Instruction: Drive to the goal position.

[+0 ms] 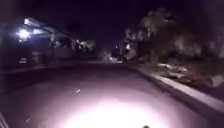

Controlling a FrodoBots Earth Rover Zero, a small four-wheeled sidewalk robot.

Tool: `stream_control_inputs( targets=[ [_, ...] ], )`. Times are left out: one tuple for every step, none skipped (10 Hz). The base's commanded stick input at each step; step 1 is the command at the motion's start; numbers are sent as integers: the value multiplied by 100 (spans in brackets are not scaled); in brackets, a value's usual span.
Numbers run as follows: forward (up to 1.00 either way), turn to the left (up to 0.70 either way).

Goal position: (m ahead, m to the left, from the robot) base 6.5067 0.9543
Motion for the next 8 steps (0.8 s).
stream_control_inputs(
  targets=[
    [70, 0],
    [70, 0],
    [70, 0],
    [70, 0],
    [70, 0],
    [70, 0],
    [70, 0],
    [70, 0]
  ],
)
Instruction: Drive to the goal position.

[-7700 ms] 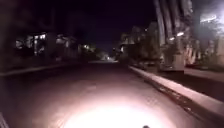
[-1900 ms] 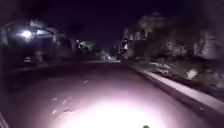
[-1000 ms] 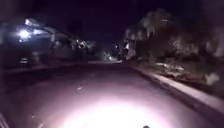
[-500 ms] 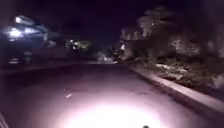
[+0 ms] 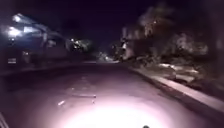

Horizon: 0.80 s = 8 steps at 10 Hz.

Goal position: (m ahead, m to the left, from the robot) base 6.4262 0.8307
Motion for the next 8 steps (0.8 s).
stream_control_inputs(
  targets=[
    [70, 0],
    [70, -22],
    [70, -26],
    [70, -9],
    [70, 0],
    [70, 0],
    [70, 0],
    [70, 0]
  ],
)
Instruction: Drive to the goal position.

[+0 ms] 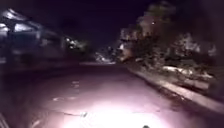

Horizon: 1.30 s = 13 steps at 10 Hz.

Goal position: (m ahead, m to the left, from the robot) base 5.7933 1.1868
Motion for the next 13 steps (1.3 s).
stream_control_inputs(
  targets=[
    [70, 0],
    [70, 0],
    [70, 0],
    [70, 0],
    [70, 0],
    [70, 0],
    [70, 0],
    [70, 0],
    [70, 0],
    [70, 0],
    [70, 0],
    [70, 0],
    [70, 0]
  ],
)
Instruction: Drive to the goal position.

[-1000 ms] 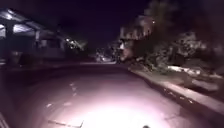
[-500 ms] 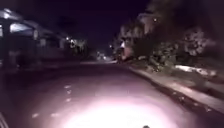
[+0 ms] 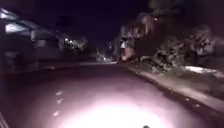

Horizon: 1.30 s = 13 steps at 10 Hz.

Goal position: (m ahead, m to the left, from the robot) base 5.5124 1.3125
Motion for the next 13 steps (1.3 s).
stream_control_inputs(
  targets=[
    [70, 0],
    [70, -21],
    [70, -35],
    [70, -19],
    [70, 0],
    [70, 0],
    [70, 0],
    [70, 0],
    [70, 0],
    [70, 0],
    [70, 0],
    [70, 0],
    [70, 0]
  ],
)
